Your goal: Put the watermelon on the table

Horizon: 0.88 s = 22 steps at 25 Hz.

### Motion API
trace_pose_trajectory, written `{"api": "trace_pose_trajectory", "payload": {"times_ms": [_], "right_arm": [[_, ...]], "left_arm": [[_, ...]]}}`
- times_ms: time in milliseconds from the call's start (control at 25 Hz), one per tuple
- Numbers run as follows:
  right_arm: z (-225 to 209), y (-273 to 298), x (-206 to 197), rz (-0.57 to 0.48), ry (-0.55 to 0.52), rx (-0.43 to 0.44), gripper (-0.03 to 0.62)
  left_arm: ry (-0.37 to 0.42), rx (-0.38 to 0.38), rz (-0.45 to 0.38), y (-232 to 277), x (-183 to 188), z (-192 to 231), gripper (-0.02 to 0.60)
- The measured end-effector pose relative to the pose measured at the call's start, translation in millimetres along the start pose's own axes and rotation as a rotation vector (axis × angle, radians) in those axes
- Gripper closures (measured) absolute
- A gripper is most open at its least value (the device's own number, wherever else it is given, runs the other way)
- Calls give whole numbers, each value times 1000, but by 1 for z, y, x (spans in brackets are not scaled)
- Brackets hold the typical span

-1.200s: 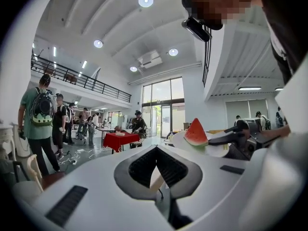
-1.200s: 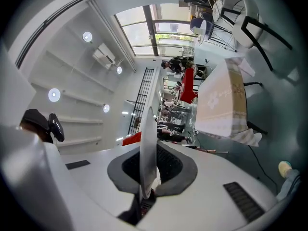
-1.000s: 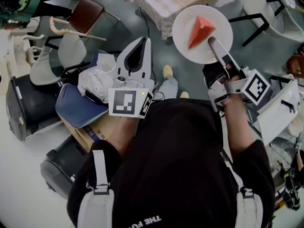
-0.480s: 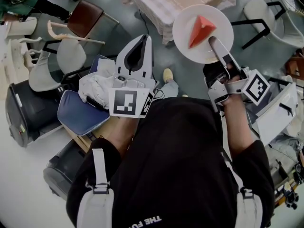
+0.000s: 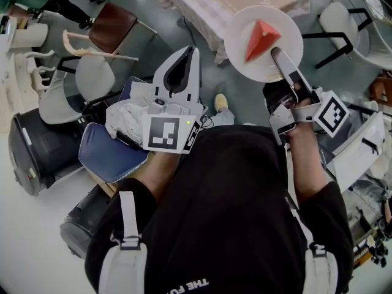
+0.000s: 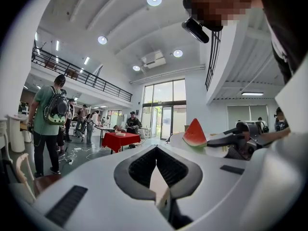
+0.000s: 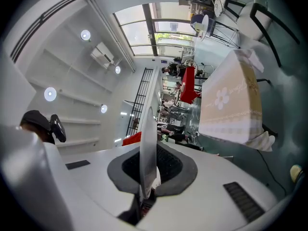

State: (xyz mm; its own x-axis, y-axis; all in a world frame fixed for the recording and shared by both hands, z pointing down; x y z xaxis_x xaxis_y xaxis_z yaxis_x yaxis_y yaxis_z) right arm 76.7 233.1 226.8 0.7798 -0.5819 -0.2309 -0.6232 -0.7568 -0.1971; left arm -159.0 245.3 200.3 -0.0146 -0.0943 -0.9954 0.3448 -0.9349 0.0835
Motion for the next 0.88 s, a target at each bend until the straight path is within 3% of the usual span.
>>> {"api": "trace_pose_trajectory", "payload": {"times_ms": [320, 880], "right_arm": [[-6, 20, -6, 0, -4, 4, 576], [-3, 21, -5, 7, -28, 16, 576]], "left_arm": [[-3, 2, 8, 7, -3, 20, 571], [-3, -6, 3, 3, -6, 18, 571]]}}
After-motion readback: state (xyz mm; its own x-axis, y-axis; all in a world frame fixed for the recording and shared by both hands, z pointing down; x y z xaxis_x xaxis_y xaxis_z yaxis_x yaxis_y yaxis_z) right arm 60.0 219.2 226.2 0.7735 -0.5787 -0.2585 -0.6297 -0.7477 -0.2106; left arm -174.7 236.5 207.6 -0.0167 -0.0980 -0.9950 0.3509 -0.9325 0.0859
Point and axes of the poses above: the fingertips, and each gripper's own axes: y forward along the fingers, z to its left, x out of its top, the point moved 6 cm from there along -y, backward along the fingers, and after that the axes turned 7 degrees about x, right-handed, at the moved point
